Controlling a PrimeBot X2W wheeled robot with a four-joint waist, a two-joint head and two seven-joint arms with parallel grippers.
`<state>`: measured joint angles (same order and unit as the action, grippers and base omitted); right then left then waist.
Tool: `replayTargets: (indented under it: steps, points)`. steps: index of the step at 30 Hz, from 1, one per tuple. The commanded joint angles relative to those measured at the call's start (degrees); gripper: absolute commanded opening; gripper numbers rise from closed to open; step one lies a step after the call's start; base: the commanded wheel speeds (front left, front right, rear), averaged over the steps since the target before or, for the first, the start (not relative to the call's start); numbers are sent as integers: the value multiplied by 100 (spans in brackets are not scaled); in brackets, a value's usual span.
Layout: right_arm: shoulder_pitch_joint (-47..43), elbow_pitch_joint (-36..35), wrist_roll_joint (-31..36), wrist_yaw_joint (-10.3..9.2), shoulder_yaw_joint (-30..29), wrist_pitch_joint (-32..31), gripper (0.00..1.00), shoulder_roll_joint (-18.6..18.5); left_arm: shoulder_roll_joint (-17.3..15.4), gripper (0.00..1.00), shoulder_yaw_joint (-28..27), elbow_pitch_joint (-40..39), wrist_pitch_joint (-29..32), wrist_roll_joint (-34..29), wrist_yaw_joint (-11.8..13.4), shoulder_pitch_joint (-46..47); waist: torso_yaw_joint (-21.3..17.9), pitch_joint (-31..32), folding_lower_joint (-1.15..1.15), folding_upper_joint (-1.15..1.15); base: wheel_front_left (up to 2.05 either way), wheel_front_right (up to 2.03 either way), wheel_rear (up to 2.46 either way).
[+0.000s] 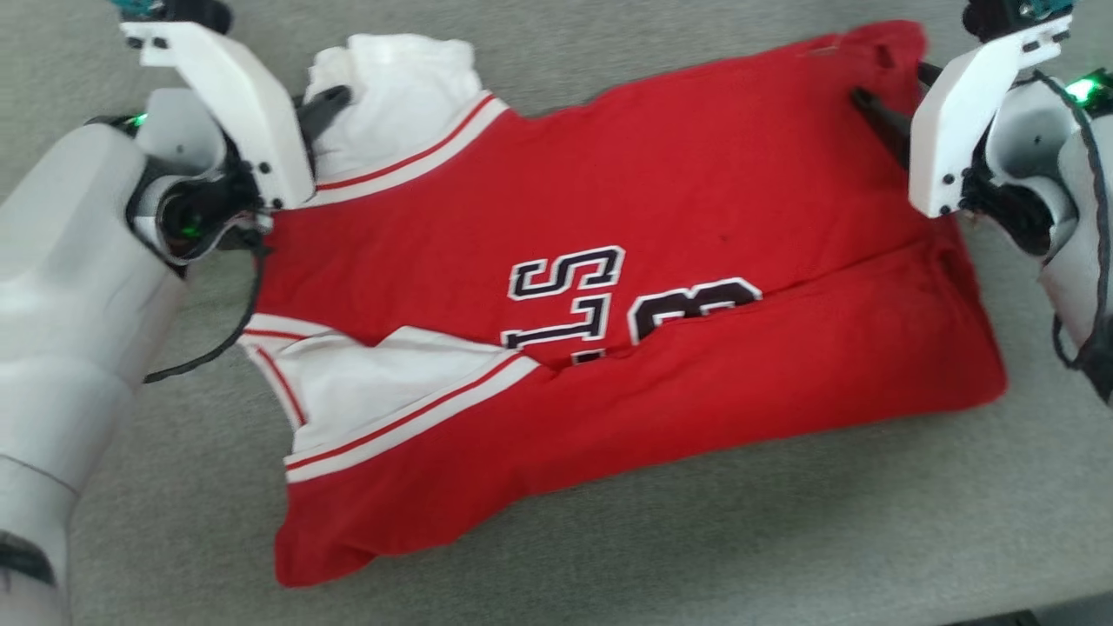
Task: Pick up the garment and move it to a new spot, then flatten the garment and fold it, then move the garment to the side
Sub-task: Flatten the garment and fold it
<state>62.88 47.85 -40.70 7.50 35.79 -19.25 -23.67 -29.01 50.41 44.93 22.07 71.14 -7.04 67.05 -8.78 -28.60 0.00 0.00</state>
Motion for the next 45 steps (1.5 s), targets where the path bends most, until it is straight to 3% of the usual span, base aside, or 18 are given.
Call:
replayTargets:
  steps: [1,9,11,12,20,25,33,39,45]
  points:
    - [121,137,-90,-2,83,-161,100,-18,52,0,37,-22,-29,25,-9,83,188,-114,0,0,0,0,0]
    - [488,932,-361,-3,460,-640,100,-38,294,0,229,-188,-156,-22,-46,115,422,-221,0,0,0,0,0]
    - [479,1010,-436,-2,525,-681,22,-4,316,0,257,-264,-221,4,-48,116,439,-212,0,0,0,0,0]
    - [480,1025,-486,-2,538,-654,0,-6,315,0,262,-301,-246,27,-49,115,448,-202,0,0,0,0,0]
    - [460,808,-898,-2,507,-157,0,-183,246,0,336,-673,-680,177,-51,-47,538,142,0,0,0,0,0]
    - [166,384,-1145,-2,612,155,0,-434,29,0,439,-1273,-1011,344,-51,-306,626,598,0,0,0,0,0]
    - [-1008,-788,-1497,-2,797,517,0,-1155,-886,0,690,-2811,-1635,556,-50,-1341,741,1169,0,0,0,0,0]
    - [-2134,-1572,-1697,-2,540,761,0,-1726,-1616,0,713,-3795,-2389,626,9,-2517,781,1382,0,0,0,0,0]
    - [-3260,-2086,-1766,-2,-27,947,0,-1952,-1885,0,888,-4541,-2933,652,344,-3531,855,1397,0,0,0,0,0]
